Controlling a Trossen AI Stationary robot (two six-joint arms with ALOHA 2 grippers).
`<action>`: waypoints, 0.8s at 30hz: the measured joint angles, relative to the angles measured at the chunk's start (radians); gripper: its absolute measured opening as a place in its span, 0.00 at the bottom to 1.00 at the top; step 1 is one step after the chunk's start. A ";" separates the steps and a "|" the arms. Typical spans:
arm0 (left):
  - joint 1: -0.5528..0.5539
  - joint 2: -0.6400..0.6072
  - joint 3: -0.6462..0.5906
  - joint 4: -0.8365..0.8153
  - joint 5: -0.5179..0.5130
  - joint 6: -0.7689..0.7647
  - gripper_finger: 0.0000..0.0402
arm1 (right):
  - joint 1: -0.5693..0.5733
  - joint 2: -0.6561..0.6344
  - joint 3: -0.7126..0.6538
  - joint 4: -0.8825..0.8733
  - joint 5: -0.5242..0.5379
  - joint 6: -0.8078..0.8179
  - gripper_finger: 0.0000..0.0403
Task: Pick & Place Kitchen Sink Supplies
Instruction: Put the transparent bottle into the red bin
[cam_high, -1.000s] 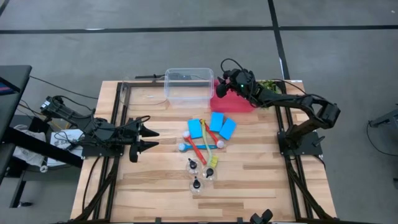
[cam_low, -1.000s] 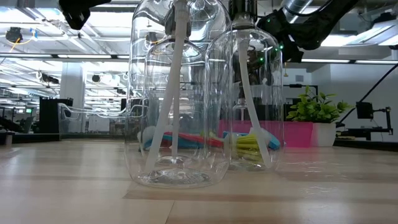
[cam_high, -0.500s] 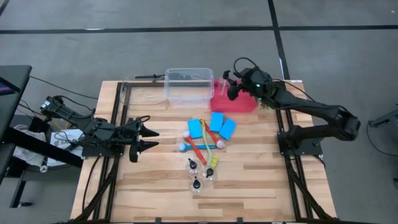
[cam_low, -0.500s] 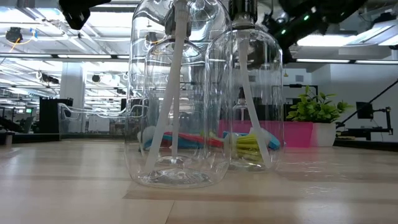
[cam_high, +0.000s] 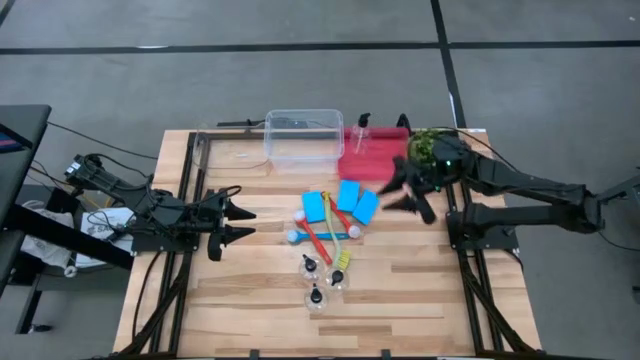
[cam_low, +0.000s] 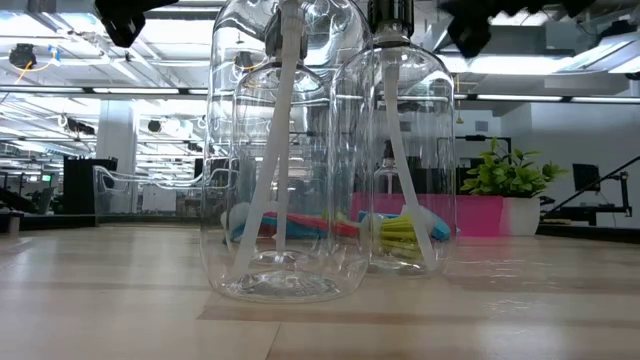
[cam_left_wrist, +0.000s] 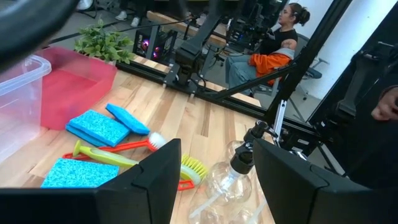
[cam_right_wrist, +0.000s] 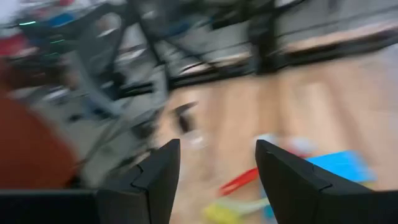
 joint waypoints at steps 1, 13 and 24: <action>0.000 0.000 0.000 0.000 0.000 0.000 0.50 | 0.031 -0.001 0.000 -0.011 -0.004 0.017 0.50; 0.000 0.042 0.000 0.043 0.015 0.096 0.50 | 0.327 0.036 0.000 -0.015 0.207 0.063 0.50; -0.001 0.264 0.000 0.178 0.204 0.102 0.50 | 0.512 0.036 0.000 -0.014 0.367 0.296 0.50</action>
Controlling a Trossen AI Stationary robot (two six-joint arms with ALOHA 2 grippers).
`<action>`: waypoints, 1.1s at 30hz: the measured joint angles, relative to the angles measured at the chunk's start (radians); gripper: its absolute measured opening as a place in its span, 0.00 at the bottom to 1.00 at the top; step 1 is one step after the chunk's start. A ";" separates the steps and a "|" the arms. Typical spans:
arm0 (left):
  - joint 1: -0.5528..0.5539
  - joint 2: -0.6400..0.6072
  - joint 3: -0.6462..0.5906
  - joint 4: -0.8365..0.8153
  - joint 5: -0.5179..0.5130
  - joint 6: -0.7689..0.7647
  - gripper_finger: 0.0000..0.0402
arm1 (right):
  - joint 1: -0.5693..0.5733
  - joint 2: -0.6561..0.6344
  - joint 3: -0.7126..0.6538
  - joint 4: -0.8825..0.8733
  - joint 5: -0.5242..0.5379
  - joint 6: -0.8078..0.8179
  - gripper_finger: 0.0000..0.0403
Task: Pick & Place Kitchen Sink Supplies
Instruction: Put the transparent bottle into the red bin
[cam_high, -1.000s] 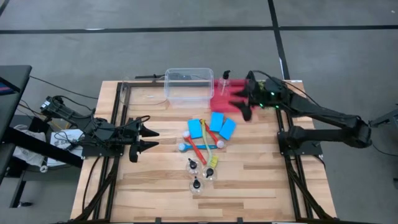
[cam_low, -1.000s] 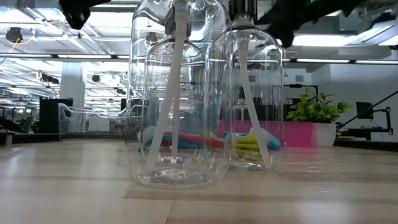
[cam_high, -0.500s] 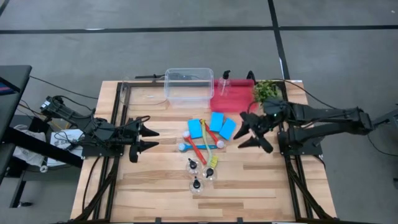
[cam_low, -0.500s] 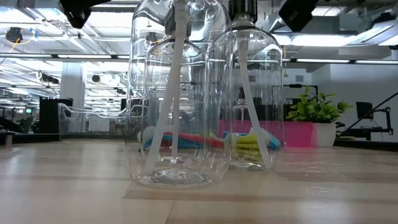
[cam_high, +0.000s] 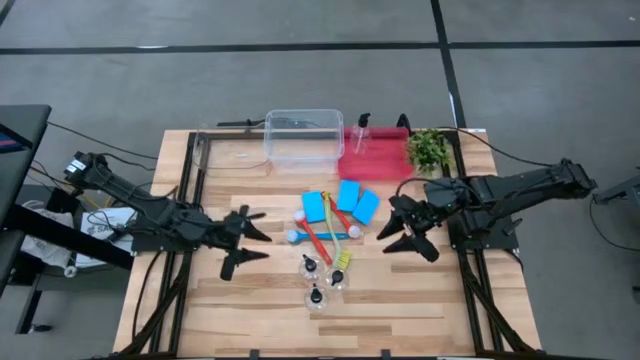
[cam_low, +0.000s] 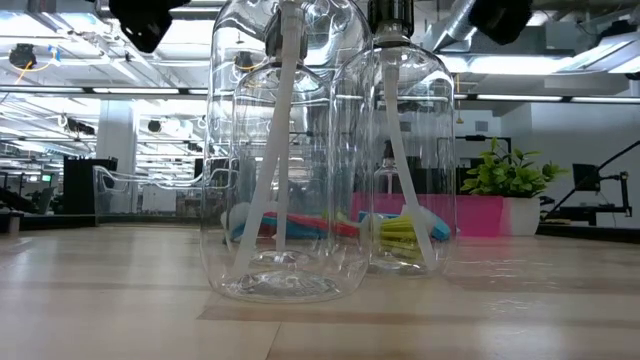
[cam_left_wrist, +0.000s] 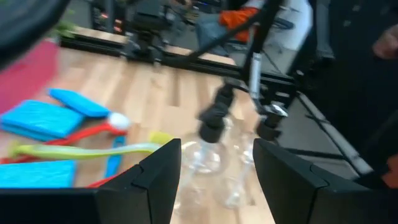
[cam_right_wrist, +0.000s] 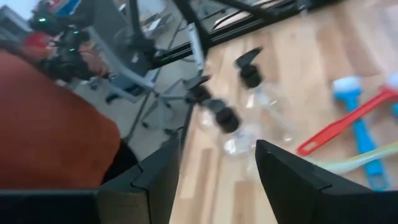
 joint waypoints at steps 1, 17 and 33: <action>0.000 0.014 0.000 0.015 0.020 0.000 0.50 | 0.022 0.000 0.000 -0.001 0.016 0.006 0.50; -0.013 -0.197 -0.005 -0.152 0.220 -0.082 0.50 | 0.297 0.000 0.000 0.052 0.261 -0.051 0.30; -0.080 -0.727 -0.379 -0.163 0.174 0.003 0.50 | 0.438 0.059 0.000 0.075 0.390 -0.039 0.27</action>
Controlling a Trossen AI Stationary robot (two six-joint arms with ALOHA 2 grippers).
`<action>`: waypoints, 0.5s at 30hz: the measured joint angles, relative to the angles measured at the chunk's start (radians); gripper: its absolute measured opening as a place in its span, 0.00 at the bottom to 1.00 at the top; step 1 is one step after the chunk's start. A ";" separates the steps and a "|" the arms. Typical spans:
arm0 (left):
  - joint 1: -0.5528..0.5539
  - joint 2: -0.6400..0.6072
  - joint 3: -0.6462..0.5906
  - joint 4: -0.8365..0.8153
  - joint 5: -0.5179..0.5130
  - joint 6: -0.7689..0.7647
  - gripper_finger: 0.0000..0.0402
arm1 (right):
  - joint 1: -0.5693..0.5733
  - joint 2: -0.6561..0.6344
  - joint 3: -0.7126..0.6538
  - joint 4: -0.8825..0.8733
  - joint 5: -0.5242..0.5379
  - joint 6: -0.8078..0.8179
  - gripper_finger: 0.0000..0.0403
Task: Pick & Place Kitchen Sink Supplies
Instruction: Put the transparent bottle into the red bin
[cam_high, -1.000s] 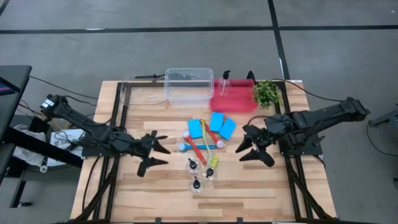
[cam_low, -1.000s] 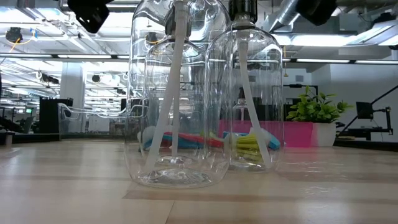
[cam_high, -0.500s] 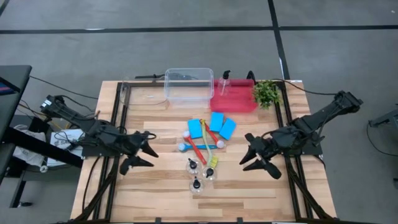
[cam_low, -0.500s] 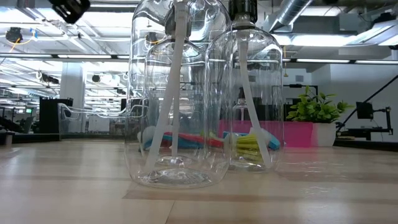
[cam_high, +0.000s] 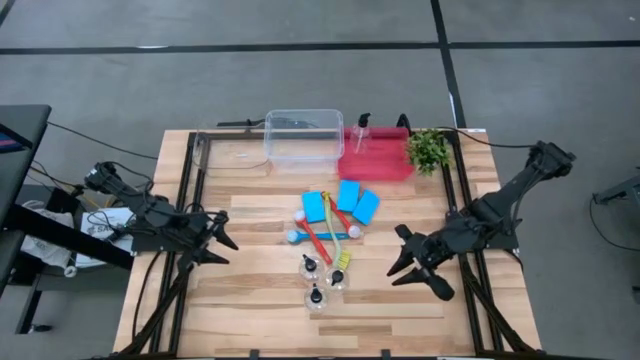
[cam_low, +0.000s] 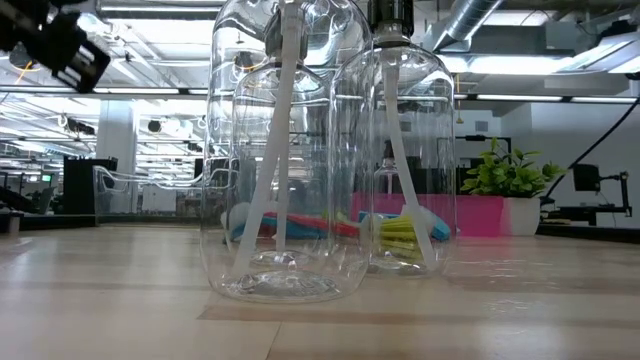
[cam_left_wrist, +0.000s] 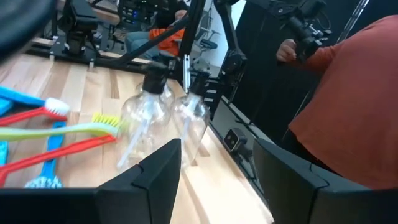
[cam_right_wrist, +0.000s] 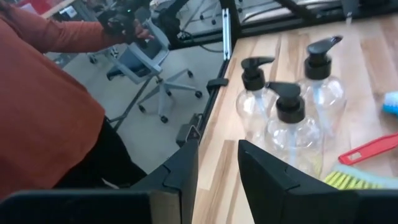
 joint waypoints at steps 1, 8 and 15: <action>0.000 -0.024 -0.021 0.001 0.000 0.000 0.50 | 0.002 0.009 0.000 0.000 0.000 0.009 0.27; 0.001 -0.146 -0.119 0.042 -0.083 0.072 0.50 | 0.015 0.075 0.000 0.018 0.002 0.065 0.27; 0.001 -0.142 -0.139 0.096 -0.126 0.236 0.50 | 0.014 0.114 0.000 0.065 0.000 0.077 0.27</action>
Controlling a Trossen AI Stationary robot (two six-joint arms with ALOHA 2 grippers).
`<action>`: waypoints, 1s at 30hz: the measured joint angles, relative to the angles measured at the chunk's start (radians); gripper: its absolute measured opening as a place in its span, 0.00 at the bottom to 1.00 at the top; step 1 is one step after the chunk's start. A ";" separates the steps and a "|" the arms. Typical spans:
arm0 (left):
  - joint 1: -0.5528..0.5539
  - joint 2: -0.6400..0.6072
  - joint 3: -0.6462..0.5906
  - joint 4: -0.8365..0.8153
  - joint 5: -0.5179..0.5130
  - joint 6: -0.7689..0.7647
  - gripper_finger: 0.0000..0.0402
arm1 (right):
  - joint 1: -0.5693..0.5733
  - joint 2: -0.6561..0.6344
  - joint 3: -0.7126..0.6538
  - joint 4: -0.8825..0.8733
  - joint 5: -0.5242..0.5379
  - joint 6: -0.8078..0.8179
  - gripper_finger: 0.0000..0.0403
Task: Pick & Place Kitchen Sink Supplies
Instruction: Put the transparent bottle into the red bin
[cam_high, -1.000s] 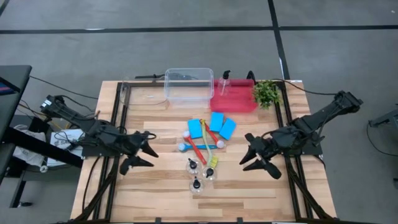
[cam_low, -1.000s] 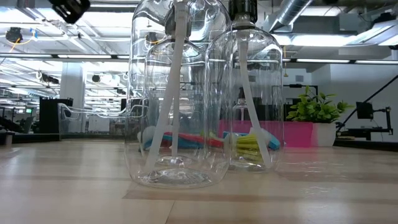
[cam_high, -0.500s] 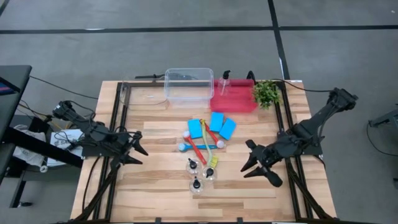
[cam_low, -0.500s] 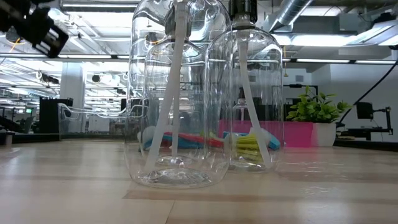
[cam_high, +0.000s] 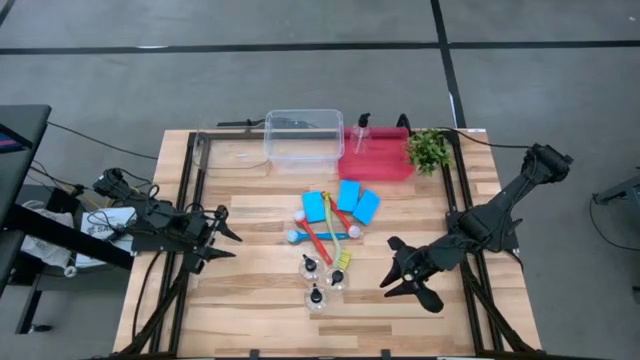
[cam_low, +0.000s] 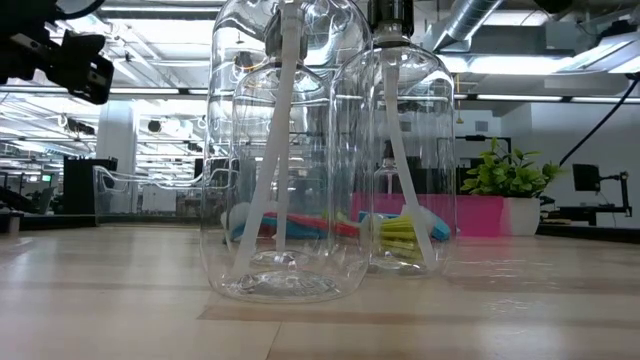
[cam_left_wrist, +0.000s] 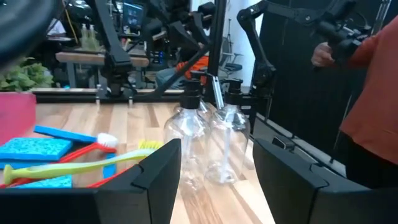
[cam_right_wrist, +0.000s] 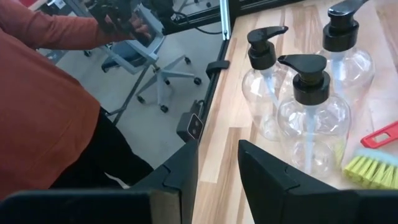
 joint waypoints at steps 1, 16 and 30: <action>0.000 0.003 0.000 0.000 0.000 0.000 0.50 | 0.000 0.000 0.000 0.000 0.000 0.007 0.27; 0.000 0.080 0.000 0.001 0.021 -0.038 0.50 | -0.003 0.000 0.000 0.001 0.048 0.016 0.26; 0.000 0.147 0.000 0.003 0.021 -0.038 0.50 | -0.001 0.000 0.000 0.000 0.063 0.014 0.27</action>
